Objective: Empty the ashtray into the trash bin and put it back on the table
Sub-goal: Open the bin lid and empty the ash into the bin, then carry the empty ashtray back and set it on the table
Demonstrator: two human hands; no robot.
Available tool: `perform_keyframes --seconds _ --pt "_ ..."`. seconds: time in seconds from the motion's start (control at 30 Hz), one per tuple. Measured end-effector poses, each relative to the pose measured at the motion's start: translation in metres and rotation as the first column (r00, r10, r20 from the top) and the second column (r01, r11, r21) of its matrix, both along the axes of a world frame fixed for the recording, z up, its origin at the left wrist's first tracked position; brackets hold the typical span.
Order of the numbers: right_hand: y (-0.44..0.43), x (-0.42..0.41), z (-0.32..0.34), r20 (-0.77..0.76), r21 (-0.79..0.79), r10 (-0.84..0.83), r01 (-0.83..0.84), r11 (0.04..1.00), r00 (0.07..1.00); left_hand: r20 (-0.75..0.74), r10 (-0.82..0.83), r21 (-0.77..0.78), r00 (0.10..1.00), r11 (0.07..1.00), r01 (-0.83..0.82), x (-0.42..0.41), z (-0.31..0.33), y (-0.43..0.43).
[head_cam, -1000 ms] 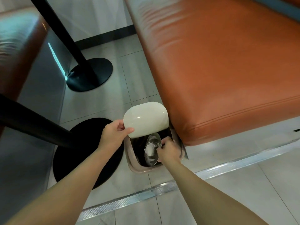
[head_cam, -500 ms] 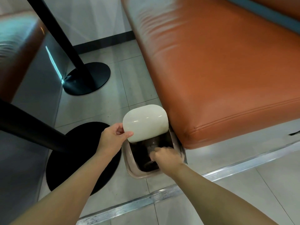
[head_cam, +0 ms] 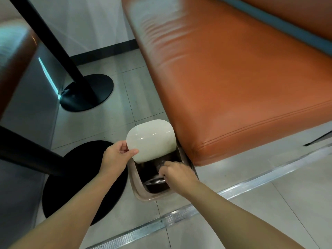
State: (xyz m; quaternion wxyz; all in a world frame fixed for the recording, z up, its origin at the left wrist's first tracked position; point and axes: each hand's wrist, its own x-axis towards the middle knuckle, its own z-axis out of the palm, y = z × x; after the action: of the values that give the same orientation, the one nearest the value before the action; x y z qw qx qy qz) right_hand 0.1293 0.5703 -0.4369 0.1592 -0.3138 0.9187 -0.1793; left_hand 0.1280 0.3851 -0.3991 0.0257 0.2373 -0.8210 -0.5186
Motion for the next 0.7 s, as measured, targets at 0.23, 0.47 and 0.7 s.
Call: perform_keyframes --seconds 0.23,0.47,0.7 --pt "0.015 -0.013 0.066 0.517 -0.420 -0.399 0.630 0.653 0.757 0.043 0.128 -0.049 0.991 0.991 -0.126 0.009 0.039 0.020" --pt "0.036 -0.004 0.132 0.863 -0.403 -0.221 0.882 0.245 0.455 0.040 0.151 0.232 0.988 0.960 -0.156 0.024 0.102 0.048" --pt "0.065 0.004 0.217 0.914 -0.316 -0.227 0.941 0.122 0.337 0.025 0.179 0.331 0.984 0.927 -0.177 0.033 0.182 0.085"
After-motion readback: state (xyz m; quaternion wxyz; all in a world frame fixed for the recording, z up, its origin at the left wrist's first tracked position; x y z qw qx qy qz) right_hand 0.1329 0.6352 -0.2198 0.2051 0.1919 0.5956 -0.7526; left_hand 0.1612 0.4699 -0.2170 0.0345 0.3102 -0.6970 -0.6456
